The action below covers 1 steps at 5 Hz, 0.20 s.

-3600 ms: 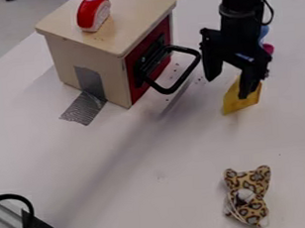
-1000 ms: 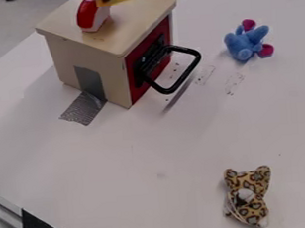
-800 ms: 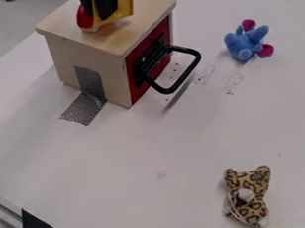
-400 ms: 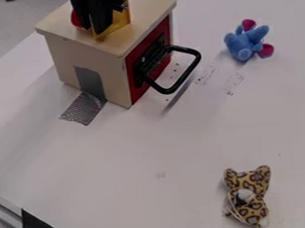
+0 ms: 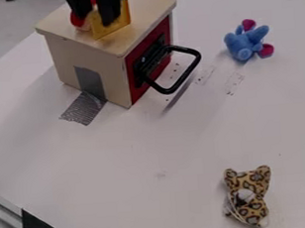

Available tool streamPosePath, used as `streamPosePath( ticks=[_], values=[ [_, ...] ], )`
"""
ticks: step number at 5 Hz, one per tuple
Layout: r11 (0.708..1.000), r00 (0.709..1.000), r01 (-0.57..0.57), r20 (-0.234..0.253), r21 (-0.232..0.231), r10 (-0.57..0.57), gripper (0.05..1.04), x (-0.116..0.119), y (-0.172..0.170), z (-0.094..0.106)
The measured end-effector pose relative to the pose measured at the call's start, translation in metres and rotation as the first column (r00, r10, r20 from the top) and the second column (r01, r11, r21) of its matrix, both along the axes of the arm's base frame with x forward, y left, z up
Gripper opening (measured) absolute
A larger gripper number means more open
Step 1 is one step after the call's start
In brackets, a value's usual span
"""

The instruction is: Move the yellow object to the top of the drawer box

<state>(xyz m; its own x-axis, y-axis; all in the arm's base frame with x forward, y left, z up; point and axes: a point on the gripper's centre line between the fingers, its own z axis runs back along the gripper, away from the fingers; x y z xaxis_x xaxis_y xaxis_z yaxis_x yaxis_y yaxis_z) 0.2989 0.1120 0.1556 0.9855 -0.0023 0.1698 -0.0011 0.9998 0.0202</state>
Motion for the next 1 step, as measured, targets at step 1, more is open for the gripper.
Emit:
streamPosePath(
  ticks=[1],
  values=[
    [1.0,0.997,-0.024,0.07,0.019,0.022,0.998,-0.0033,0.0075,0.043]
  ],
)
